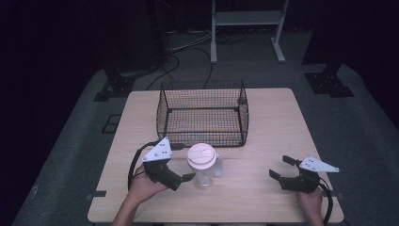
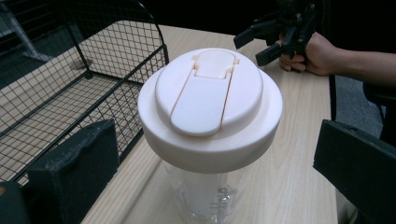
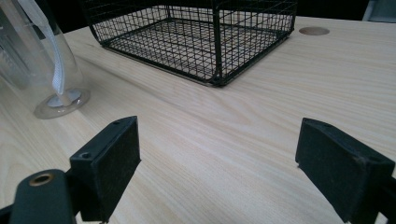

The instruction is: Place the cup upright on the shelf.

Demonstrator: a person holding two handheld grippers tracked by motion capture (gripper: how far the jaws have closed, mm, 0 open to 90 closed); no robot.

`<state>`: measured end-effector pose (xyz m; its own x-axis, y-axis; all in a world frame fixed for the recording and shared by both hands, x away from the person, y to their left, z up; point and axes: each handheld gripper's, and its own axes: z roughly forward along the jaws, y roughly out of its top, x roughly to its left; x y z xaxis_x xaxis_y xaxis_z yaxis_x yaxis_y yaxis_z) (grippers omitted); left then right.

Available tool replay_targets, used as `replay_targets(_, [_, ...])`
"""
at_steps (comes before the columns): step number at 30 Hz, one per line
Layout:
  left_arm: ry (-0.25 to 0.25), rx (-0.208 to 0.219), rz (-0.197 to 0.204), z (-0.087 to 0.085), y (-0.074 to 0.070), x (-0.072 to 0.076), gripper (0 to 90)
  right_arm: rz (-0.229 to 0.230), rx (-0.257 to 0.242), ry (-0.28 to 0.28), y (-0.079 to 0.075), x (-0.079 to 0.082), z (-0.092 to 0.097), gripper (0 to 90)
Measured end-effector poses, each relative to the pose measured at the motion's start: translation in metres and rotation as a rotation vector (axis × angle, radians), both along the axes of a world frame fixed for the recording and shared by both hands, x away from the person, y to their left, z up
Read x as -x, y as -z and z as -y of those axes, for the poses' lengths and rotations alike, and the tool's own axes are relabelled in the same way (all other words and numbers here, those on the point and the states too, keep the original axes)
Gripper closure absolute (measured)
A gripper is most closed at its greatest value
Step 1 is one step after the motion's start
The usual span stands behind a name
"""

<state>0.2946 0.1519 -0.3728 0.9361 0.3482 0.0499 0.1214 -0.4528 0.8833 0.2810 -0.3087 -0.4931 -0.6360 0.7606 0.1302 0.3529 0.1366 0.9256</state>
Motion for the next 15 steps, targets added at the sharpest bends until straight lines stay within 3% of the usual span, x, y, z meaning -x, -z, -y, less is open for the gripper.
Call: replay_targets(15, [0.011, -0.056, -0.038, 0.012, 0.005, -0.010, 0.0, 0.004, -0.005, -0.012, 0.000, 0.000, 0.000, 12.8])
